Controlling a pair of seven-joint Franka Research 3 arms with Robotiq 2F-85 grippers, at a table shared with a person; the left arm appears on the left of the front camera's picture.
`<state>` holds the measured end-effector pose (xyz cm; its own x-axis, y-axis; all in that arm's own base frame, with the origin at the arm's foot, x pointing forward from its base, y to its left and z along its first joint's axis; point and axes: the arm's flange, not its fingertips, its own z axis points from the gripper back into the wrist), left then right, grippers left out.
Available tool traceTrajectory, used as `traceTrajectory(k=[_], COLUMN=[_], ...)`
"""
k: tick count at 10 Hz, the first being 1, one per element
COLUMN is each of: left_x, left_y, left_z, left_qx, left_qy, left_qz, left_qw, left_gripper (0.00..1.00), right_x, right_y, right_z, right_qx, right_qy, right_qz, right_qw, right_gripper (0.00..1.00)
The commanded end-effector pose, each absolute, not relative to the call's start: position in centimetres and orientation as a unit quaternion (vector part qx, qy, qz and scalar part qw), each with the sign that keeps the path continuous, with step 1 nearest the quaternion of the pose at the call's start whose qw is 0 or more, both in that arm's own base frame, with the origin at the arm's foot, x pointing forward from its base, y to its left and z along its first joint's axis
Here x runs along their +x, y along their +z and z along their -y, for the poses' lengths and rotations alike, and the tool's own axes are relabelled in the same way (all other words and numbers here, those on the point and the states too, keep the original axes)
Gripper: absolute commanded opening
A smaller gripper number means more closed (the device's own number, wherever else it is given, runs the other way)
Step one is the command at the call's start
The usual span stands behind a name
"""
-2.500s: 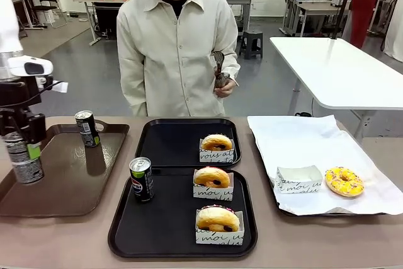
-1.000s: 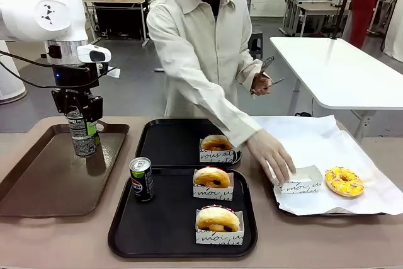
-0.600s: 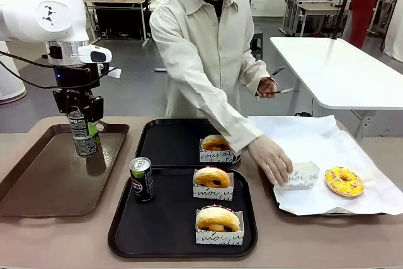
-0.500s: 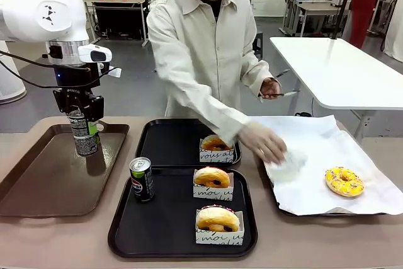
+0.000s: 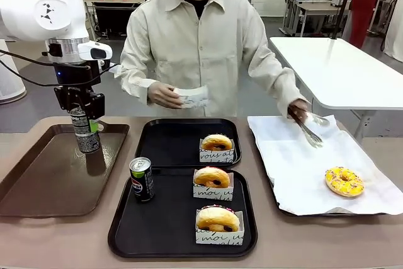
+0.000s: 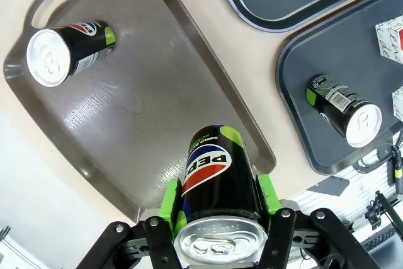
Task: Set up donuts and drinks on trays.
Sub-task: Pick up one Pepsi coke from the Handle tray and place it on the Flat Tray without a Pepsi coke.
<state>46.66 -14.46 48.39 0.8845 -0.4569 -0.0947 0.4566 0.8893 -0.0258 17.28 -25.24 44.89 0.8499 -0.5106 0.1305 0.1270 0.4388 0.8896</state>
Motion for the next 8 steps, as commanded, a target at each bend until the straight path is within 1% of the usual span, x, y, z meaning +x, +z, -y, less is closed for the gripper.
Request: traceTrajectory(k=[1,4,7,8], left_x=[45.9,47.7,50.1,50.8], left_y=[48.9,49.1,49.4,49.6], left_z=[15.2,19.0,22.9,23.6], left_qx=[0.001,0.004,0.027,0.032], left_qy=[-0.247,-0.271,-0.278,-0.284], left_qz=[-0.019,0.001,0.019,0.016], left_qw=[0.969,0.963,0.96,0.958], left_gripper=[0.59,0.59,0.59,0.59], right_x=[17.2,17.2,17.2,17.2], right_y=[44.9,44.9,44.9,44.9], right_z=[25.3,25.3,25.3,25.3], right_qx=[0.5,0.5,0.5,0.5], right_qy=[-0.186,-0.186,-0.186,-0.186], right_qz=[0.2,0.2,0.2,0.2], right_qw=[0.822,0.822,0.822,0.822], right_gripper=[1.0,1.0,1.0,1.0])
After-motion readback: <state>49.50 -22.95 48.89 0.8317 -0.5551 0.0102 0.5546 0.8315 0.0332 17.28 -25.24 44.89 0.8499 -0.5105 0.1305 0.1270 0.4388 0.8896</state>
